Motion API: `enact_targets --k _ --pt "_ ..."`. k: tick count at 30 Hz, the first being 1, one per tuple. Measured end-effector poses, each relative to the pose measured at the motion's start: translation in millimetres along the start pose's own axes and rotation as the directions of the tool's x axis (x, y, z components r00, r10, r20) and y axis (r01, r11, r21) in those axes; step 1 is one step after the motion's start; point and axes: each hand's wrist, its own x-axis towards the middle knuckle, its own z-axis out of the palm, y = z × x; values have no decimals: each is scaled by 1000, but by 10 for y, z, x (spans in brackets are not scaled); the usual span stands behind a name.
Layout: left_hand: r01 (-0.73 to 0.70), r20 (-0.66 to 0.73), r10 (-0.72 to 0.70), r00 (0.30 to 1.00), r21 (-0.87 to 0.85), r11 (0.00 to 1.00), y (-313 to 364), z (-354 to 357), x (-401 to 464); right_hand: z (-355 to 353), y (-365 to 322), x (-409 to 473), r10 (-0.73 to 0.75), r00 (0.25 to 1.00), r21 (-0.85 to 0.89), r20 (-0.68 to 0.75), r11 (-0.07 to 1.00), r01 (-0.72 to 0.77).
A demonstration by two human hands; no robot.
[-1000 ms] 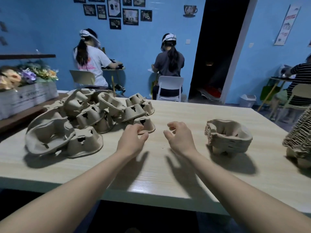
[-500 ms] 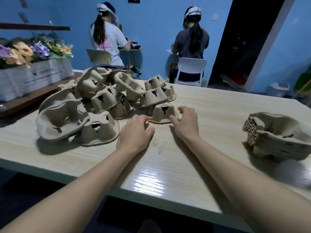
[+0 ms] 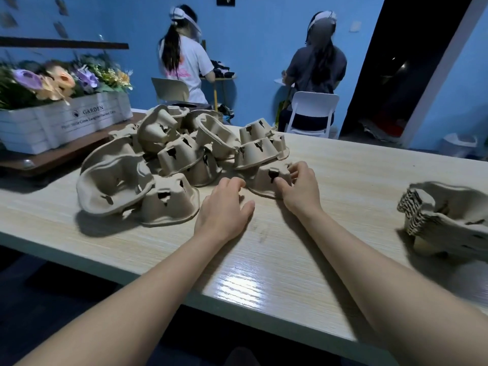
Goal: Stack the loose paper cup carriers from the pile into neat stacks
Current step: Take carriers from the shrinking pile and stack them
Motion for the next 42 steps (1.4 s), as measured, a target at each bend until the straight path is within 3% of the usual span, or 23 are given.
enact_targets --k 11,15,25,30,36,42 --pt "-118 -26 117 993 -35 992 29 -25 -25 -415 -23 -212 12 999 56 45 998 -15" --pt "-184 -29 182 983 -120 976 81 -51 -75 -564 -66 -293 39 998 69 58 997 -43" --pt "-211 -136 177 975 -310 927 472 -122 -205 -1052 -203 -513 16 994 198 111 979 -38" --pt "-195 -156 159 975 -255 947 729 -311 -125 -1333 -186 -636 -23 996 314 83 950 -4" --pt "-239 -153 201 967 -294 925 1058 -370 -101 -1650 -131 -729 -169 985 -6 16 986 169" --pt "-250 -47 262 964 -500 829 1487 -311 -145 -2095 -9 -694 -83 986 33 -146 995 89"
